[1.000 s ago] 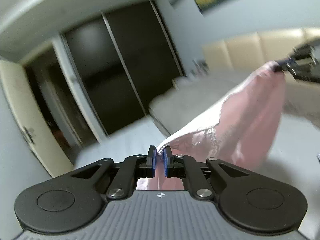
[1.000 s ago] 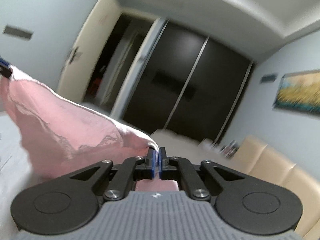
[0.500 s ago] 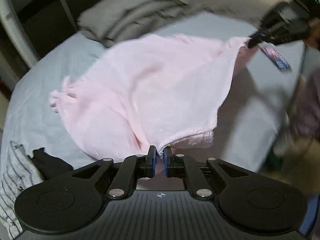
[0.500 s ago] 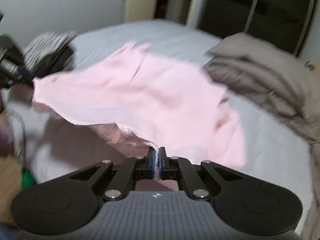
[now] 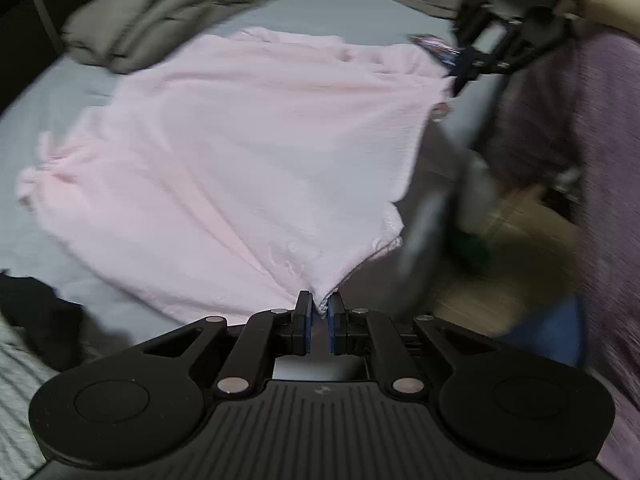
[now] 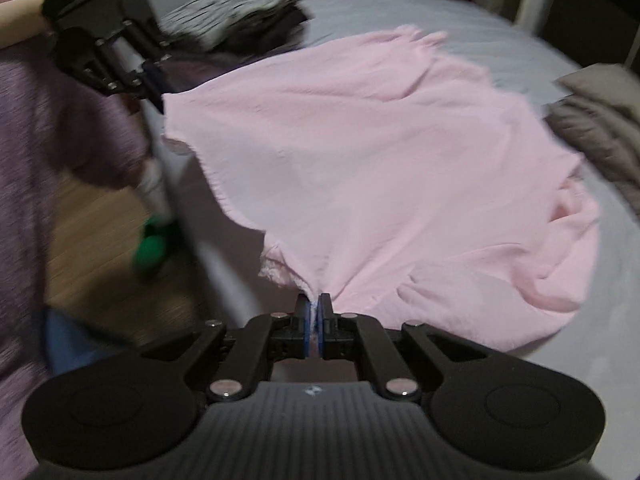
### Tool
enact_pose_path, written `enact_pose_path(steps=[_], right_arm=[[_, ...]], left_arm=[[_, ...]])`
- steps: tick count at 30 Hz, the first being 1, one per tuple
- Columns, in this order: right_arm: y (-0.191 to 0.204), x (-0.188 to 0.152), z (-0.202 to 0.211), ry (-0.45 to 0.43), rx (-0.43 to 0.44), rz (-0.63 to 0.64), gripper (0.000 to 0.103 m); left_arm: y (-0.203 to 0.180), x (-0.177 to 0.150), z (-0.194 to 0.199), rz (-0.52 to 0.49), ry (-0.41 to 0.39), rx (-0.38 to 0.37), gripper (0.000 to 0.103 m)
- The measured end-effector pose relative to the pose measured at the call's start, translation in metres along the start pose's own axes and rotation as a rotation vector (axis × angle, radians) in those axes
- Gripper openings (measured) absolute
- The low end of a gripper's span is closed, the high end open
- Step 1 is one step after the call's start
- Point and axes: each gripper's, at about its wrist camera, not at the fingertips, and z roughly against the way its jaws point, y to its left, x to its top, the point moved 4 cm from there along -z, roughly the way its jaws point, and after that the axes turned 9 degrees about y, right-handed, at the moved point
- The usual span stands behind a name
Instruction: Fold clothes
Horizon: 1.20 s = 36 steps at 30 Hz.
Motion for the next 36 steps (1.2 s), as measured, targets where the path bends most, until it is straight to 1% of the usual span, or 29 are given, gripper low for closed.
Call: enact_pose_path(steps=[2,4,7,12,16,18,19,20,21,22,23,25,27,29,31,34,36], right_arm=[[0.009,-0.009,-0.005,0.046,0.06,0.022,0.004],[0.018,-0.018,-0.012,0.094,0.101,0.046,0.005],[0.026,-0.028,-0.023,0.16,0.154,0.068,0.005],[0.024,-0.034,-0.043,0.243,0.166,0.073,0.005],[0.024,-0.036,-0.059,0.29,0.152,0.092,0.006],[0.028,-0.033,-0.065,0.305,0.149,0.114,0.011],[0.029,-0.031,-0.065,0.306,0.15,0.125,0.013],[0.031,-0.029,-0.065,0.308,0.152,0.136,0.023],[0.032,-0.027,-0.062,0.292,0.161,0.141,0.045],[0.032,-0.024,-0.057,0.263,0.167,0.142,0.05],[0.031,-0.022,-0.051,0.231,0.168,0.141,0.051],[0.022,-0.017,-0.037,0.169,0.155,0.108,0.051],[0.007,-0.012,-0.024,0.104,0.116,0.053,0.051],[-0.013,-0.007,-0.012,0.046,0.064,-0.028,0.051],[-0.034,-0.003,-0.003,0.001,0.004,-0.114,0.051],[-0.064,0.001,0.006,-0.04,-0.093,-0.229,0.051],[-0.087,0.004,0.01,-0.04,-0.175,-0.3,0.051]], left_arm=[[-0.008,-0.006,-0.002,-0.028,0.019,-0.069,0.006],[-0.016,-0.011,-0.008,-0.054,0.051,-0.125,0.006],[-0.023,-0.015,-0.021,-0.085,0.111,-0.182,0.006],[-0.023,-0.016,-0.05,-0.096,0.217,-0.184,0.006],[-0.02,-0.013,-0.067,-0.075,0.265,-0.165,0.006],[-0.021,-0.013,-0.07,-0.062,0.289,-0.159,0.007],[-0.022,-0.013,-0.07,-0.058,0.296,-0.164,0.012],[-0.022,-0.012,-0.068,-0.055,0.299,-0.169,0.02],[-0.022,-0.011,-0.065,-0.054,0.293,-0.172,0.024],[-0.02,-0.01,-0.06,-0.048,0.271,-0.17,0.031],[-0.017,-0.009,-0.054,-0.037,0.241,-0.167,0.04],[-0.004,-0.007,-0.039,0.014,0.174,-0.167,0.047],[0.016,-0.003,-0.024,0.098,0.1,-0.161,0.047],[0.04,0.002,-0.01,0.196,0.033,-0.133,0.047],[0.066,0.006,0.002,0.298,-0.02,-0.085,0.049],[0.104,0.015,0.006,0.42,-0.059,-0.005,0.05],[0.128,0.021,0.008,0.497,-0.081,0.049,0.05]])
